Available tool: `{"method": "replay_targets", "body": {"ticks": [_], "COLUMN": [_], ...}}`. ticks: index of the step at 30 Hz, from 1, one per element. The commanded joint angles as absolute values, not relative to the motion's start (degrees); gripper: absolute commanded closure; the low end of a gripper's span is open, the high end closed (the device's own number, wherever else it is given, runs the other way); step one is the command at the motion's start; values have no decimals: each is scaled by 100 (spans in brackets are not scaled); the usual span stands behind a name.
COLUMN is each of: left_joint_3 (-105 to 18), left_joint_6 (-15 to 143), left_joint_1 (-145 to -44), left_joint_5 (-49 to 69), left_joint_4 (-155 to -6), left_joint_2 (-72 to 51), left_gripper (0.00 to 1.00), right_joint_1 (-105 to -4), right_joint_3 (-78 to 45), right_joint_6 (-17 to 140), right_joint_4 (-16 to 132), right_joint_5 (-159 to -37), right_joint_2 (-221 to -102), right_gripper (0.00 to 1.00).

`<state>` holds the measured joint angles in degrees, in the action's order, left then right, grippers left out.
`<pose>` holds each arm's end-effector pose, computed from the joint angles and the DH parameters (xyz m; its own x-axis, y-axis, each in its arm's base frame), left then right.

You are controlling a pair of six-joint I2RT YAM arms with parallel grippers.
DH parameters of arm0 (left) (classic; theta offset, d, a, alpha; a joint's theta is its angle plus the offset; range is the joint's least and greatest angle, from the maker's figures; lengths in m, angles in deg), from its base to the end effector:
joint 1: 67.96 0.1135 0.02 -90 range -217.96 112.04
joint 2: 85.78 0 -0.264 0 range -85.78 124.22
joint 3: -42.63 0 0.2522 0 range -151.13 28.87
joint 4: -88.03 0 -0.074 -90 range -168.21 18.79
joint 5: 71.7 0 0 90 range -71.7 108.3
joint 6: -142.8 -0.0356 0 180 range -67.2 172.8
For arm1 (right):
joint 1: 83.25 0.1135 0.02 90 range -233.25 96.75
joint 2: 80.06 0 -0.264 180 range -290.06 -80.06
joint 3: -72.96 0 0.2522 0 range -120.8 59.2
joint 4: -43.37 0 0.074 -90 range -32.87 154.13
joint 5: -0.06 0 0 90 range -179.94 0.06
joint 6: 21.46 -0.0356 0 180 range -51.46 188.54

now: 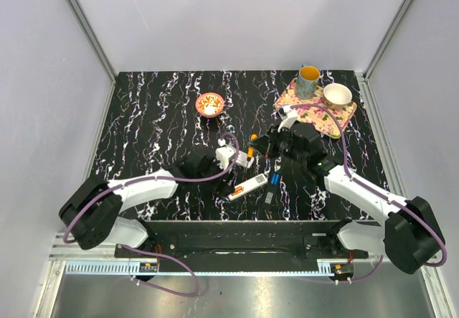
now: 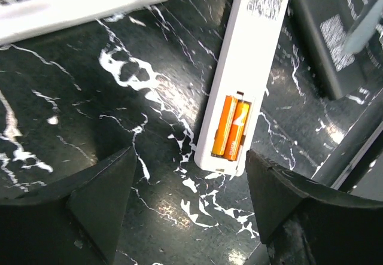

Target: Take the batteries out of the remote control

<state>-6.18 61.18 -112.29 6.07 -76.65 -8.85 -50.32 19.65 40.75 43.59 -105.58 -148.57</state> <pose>0.1819 -0.1883 0.1770 -0.6022 0.3891 -0.6971 0.7128 0.6553 -0.2499 0.2223 0.1554 0.2642 -0.5432 0.1831 -0.8194 -0.5520 0.6574 0.5129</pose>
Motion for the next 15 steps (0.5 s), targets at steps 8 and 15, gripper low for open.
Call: {"method": "replay_targets", "body": {"ticks": [8,15], "left_joint_3": [-541,-348], "left_joint_6": [5956,6448], "left_joint_1": [-12060,-12508], "left_joint_5": [985,2303], "left_joint_4": [-8506,-8489], "left_joint_2": [-290,35], "left_gripper": [22,33], "right_joint_1": [-5073,-5090], "right_joint_3": [2088,2106], "right_joint_6": [4182,4217], "right_joint_4": [4254,4262], "right_joint_5": [-10093,-9979], "right_joint_2": [-14528,-14484], "right_gripper": [100,100]}}
